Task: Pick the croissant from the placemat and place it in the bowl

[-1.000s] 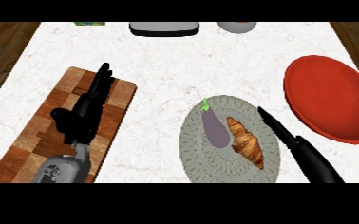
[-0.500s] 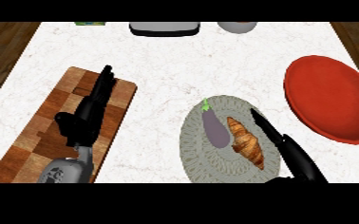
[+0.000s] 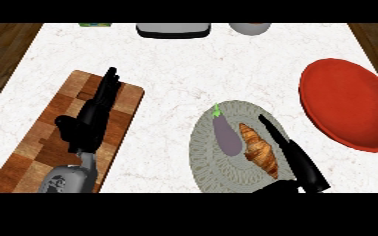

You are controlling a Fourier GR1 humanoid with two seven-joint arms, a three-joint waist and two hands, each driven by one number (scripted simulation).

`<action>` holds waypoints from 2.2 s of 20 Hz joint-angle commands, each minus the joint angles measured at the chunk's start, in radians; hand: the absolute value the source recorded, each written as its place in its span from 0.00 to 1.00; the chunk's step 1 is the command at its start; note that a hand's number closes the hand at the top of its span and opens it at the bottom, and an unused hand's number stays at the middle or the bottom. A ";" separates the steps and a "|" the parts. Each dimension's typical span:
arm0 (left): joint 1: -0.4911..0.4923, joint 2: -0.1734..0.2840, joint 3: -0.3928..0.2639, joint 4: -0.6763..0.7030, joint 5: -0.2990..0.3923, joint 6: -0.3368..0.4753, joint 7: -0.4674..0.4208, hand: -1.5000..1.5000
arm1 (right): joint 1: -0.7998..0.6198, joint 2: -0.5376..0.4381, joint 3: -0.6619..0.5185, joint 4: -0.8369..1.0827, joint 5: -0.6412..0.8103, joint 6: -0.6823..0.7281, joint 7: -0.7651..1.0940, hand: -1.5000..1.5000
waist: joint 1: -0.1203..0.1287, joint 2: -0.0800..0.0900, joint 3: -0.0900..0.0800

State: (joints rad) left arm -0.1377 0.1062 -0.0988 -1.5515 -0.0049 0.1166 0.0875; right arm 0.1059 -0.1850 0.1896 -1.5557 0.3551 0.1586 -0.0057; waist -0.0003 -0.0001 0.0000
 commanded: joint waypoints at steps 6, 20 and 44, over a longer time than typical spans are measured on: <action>0.003 -0.036 0.006 -0.026 -0.034 0.007 0.034 0.50 | -0.116 0.058 0.005 0.222 0.117 -0.043 -0.050 0.00 | 0.002 0.000 0.000; 0.053 0.005 0.053 -0.022 -0.013 -0.067 -0.039 0.50 | -0.114 0.028 0.074 0.232 0.180 0.022 -0.228 1.00 | 0.004 -0.001 0.000; 0.004 -0.068 0.020 -0.008 -0.065 0.000 0.020 0.50 | 0.127 0.120 0.143 -0.864 0.427 -0.160 0.286 1.00 | -0.004 -0.003 -0.001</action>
State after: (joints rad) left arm -0.1398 0.0601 -0.0630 -1.5449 -0.0506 0.0905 0.0926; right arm 0.2741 -0.0587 0.3337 -2.2548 0.7042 -0.0540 0.1139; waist -0.0101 -0.0040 -0.0012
